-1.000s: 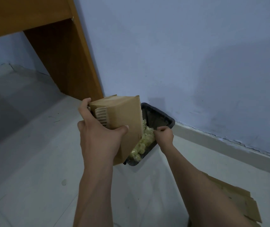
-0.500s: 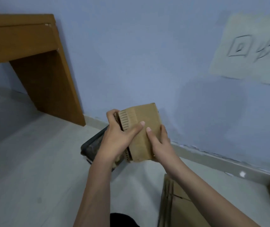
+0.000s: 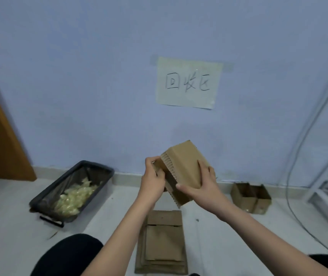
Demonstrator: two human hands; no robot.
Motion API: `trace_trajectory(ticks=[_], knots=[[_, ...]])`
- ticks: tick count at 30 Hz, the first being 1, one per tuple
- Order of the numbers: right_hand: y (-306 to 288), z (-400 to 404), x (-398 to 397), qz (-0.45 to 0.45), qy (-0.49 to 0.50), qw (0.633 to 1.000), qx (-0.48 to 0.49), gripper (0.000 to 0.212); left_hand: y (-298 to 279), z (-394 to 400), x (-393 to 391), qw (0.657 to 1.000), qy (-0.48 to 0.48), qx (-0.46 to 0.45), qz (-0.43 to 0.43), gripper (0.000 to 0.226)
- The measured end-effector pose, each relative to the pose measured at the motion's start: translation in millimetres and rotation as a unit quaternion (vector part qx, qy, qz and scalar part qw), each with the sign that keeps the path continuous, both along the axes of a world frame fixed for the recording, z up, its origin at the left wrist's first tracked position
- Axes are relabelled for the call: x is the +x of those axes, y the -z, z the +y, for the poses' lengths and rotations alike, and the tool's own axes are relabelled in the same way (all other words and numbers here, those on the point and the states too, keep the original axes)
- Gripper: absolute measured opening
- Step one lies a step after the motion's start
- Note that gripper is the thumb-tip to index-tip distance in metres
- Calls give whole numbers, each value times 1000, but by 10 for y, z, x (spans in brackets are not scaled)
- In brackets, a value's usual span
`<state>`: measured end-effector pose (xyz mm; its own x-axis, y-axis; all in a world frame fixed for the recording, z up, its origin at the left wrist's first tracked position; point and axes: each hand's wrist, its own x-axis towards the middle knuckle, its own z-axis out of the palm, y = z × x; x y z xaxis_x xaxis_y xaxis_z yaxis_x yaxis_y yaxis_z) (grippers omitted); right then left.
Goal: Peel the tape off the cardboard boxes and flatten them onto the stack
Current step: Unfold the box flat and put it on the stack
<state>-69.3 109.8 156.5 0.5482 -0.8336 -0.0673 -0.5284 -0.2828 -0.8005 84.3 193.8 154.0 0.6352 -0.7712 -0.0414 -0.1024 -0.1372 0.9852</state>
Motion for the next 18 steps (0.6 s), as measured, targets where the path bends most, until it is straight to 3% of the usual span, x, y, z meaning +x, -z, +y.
trace_trajectory(ticks=[3, 8, 14, 18], knots=[[141, -52, -357, 11, 20, 999, -33, 122, 106, -111, -271, 1000, 23, 18, 5, 46], [327, -154, -511, 63, 18, 994, -90, 119, 208, -203, -395, 998, 7, 60, -29, 45], [180, -300, -476, 53, 24, 981, -185, 67, 188, -429, -370, 999, -13, 46, -10, 51], [106, -370, -610, 15, 18, 988, -155, 33, 267, -441, -355, 995, -1, 71, -72, 57]])
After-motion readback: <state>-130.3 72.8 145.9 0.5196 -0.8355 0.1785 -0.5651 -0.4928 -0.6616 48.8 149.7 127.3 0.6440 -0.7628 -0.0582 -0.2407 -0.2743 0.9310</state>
